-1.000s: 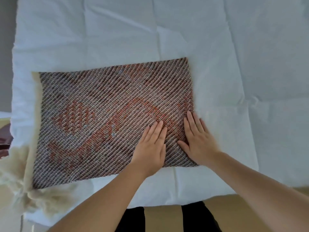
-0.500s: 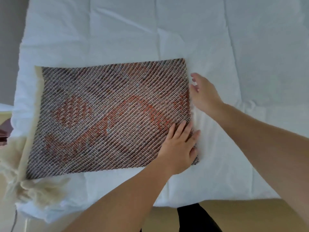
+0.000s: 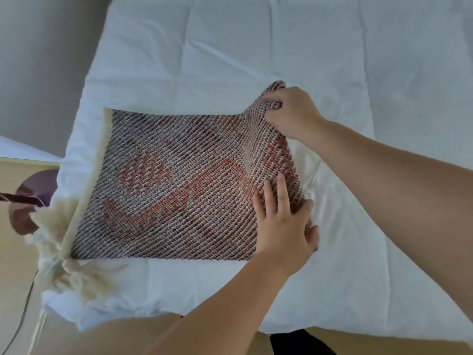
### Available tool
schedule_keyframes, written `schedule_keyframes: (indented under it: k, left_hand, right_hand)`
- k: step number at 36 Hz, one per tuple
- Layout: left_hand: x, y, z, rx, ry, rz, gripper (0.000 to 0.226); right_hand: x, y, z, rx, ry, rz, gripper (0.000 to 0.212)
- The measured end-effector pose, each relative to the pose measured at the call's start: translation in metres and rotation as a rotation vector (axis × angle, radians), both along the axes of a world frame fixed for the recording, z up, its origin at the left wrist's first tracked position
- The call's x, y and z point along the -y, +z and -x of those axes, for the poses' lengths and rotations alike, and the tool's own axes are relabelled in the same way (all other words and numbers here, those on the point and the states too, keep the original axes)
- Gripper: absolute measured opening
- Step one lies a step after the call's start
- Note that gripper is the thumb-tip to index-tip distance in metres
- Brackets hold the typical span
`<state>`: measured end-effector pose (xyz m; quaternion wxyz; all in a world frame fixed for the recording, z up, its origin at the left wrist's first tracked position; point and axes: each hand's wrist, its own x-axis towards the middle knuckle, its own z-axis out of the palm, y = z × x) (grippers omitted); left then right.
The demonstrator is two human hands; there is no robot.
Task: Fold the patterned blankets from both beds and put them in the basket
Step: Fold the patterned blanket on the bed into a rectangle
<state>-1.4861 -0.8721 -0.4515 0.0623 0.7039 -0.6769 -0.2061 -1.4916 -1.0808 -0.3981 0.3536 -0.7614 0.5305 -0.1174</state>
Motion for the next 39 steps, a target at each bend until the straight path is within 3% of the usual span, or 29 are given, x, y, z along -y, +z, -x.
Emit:
schedule_keyframes:
  k: [4,13,19,22,30,34,39]
  left_hand:
    - [-0.01,0.04,-0.031,-0.1,0.122,-0.029,0.05]
    - [-0.029,0.113,-0.117,-0.299,0.352,-0.063,0.049]
    - [-0.052,0.136,-0.181,-0.313,0.438,-0.157,0.046]
    - [-0.064,0.132,-0.216,-0.267,0.469,-0.19,0.052]
    - [-0.095,0.091,-0.304,-0.254,0.565,-0.236,0.056]
    - [-0.106,0.064,-0.337,-0.234,0.549,-0.286,0.064]
    - [-0.108,0.032,-0.37,-0.209,0.528,-0.33,0.067]
  right_hand:
    - [-0.008,0.037,-0.053,-0.043,0.101,0.063,0.03]
    - [-0.036,0.078,-0.172,-0.184,0.16,-0.04,0.023]
    - [-0.05,0.086,-0.237,-0.254,0.198,-0.041,0.022]
    - [-0.055,0.084,-0.266,-0.325,0.232,-0.019,0.011]
    - [-0.074,0.042,-0.331,-0.298,0.219,0.016,0.03]
    - [-0.085,0.015,-0.37,-0.404,0.257,0.047,0.011]
    - [-0.091,-0.018,-0.397,-0.487,0.253,0.058,0.025]
